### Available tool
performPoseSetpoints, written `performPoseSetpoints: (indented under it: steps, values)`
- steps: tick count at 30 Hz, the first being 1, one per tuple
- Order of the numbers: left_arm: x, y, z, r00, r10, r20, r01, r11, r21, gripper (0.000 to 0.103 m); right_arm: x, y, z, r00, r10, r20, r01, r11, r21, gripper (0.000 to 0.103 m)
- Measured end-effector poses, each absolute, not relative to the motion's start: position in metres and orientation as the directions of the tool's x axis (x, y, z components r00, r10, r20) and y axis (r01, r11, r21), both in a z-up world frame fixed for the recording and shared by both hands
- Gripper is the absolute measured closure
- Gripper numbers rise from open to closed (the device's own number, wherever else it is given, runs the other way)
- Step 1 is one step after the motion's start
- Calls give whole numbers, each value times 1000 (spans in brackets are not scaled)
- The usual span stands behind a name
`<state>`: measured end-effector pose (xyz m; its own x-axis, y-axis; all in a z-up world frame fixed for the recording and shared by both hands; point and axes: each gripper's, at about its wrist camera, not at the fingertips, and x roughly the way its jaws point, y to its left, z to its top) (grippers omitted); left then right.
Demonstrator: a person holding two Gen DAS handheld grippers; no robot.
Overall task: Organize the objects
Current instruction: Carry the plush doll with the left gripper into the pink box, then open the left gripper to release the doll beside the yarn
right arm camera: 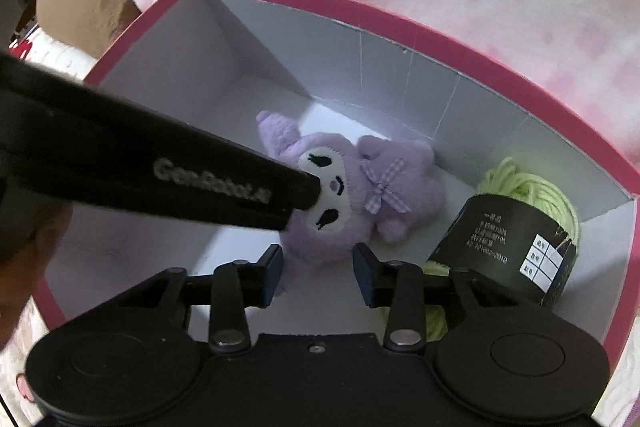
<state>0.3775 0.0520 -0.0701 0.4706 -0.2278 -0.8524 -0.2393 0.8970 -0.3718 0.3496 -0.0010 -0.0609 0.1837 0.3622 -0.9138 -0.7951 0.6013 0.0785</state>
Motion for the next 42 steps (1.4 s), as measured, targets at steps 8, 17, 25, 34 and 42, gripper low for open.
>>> performPoseSetpoints:
  steps: [8, 17, 25, 34, 42]
  values:
    - [396, 47, -61, 525, -204, -826, -188, 919, -347, 78, 364, -11, -57, 181, 427, -886, -703, 686, 188, 69]
    - [362, 36, -42, 562, -196, -803, -77, 955, -287, 61, 327, -74, -13, 287, 490, -823, -735, 664, 138, 64]
    - [305, 34, 15, 597, -229, -769, 29, 964, -264, 54, 281, -119, 36, 356, 533, -767, -744, 659, 112, 59]
    - [242, 11, 79, 562, -248, -789, 72, 965, -252, 51, 238, -136, 86, 396, 537, -745, -759, 648, 63, 51]
    - [190, -17, 100, 521, -232, -821, 127, 973, -195, 47, 199, -166, 111, 405, 550, -730, -766, 640, 56, 47]
